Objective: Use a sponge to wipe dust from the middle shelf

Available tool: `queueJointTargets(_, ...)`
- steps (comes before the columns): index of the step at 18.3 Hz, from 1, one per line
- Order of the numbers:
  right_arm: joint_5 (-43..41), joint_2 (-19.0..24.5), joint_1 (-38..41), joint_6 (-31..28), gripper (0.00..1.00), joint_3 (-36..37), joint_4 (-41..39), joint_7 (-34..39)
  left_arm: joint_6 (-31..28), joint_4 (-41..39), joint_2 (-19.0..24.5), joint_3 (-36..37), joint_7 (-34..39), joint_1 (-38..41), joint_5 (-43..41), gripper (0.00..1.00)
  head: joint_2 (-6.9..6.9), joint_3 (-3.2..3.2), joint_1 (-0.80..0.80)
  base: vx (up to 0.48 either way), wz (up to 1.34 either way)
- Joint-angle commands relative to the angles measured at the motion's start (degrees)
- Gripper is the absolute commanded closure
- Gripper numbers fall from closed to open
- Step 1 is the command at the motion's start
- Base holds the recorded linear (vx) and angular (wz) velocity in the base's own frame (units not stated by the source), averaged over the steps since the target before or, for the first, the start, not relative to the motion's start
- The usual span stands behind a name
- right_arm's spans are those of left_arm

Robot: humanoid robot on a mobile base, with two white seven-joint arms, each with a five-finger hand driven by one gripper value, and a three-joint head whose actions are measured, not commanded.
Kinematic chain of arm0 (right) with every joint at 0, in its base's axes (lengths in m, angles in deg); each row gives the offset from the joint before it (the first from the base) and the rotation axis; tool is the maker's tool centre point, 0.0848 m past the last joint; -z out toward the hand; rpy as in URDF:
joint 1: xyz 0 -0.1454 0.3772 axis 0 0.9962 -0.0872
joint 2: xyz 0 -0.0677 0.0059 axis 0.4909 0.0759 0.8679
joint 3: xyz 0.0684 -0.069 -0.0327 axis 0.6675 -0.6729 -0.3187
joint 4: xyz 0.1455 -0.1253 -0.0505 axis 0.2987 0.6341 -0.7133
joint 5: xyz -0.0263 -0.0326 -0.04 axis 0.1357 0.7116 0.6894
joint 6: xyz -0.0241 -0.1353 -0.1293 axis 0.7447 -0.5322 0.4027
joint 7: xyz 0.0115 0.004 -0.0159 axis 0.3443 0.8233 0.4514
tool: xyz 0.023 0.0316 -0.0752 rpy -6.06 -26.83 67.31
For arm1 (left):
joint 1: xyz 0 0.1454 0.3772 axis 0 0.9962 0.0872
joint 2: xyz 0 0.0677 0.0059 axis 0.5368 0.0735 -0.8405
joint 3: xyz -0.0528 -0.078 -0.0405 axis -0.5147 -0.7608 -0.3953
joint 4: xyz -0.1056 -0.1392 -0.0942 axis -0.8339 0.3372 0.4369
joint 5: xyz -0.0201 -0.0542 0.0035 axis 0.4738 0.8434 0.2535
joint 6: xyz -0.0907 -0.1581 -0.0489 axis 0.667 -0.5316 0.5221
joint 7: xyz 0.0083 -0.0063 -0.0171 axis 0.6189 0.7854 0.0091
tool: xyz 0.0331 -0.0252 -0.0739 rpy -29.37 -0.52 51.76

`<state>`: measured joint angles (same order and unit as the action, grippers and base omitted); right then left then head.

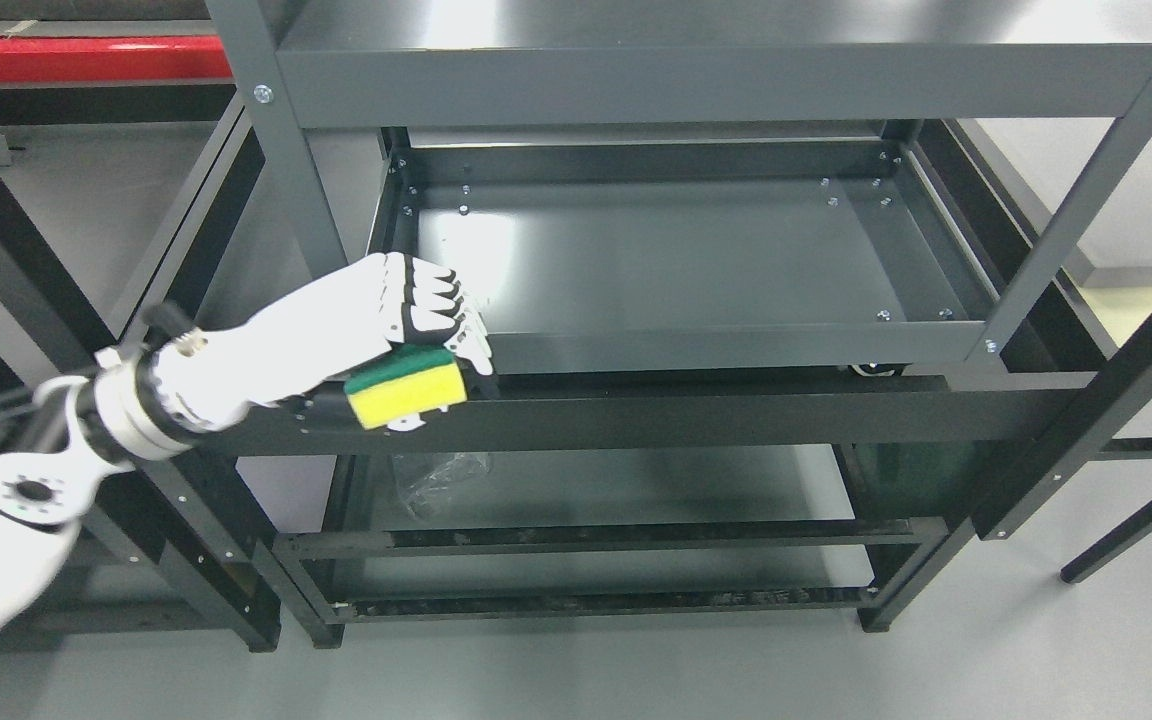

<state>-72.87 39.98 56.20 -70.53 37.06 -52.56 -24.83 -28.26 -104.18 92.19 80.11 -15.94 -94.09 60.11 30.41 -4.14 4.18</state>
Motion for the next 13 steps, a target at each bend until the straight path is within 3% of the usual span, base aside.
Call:
queueJointTargets(1, 0.0, -1.0, 0.0, -4.2, 0.00, 0.0, -1.0, -0.1, -0.4, 11.5, -23.5, -4.6, 6.2, 9.7, 0.0, 0.96, 0.00, 0.00, 0.00, 0.000, 0.00)
queueJointTargets(6, 0.0, -1.0, 0.0, -4.2, 0.00, 0.0, -1.0, -0.2, -14.2, 10.2, -38.4, -13.0, 10.9, 19.5, 0.1, 0.95, 0.00, 0.00, 0.00, 0.000, 0.00)
queueJointTargets(8, 0.0, -1.0, 0.0, -4.2, 0.00, 0.0, -1.0, -0.1, -21.0, 5.4, -38.8, -15.6, 11.7, 24.8, 0.0, 0.95, 0.00, 0.00, 0.00, 0.000, 0.00)
queueJointTargets(13, 0.0, -1.0, 0.0, -4.2, 0.00, 0.0, -1.0, -0.1, -26.7, -5.1, -38.8, -20.2, 17.8, 30.5, 0.1, 0.98, 0.00, 0.00, 0.00, 0.000, 0.00)
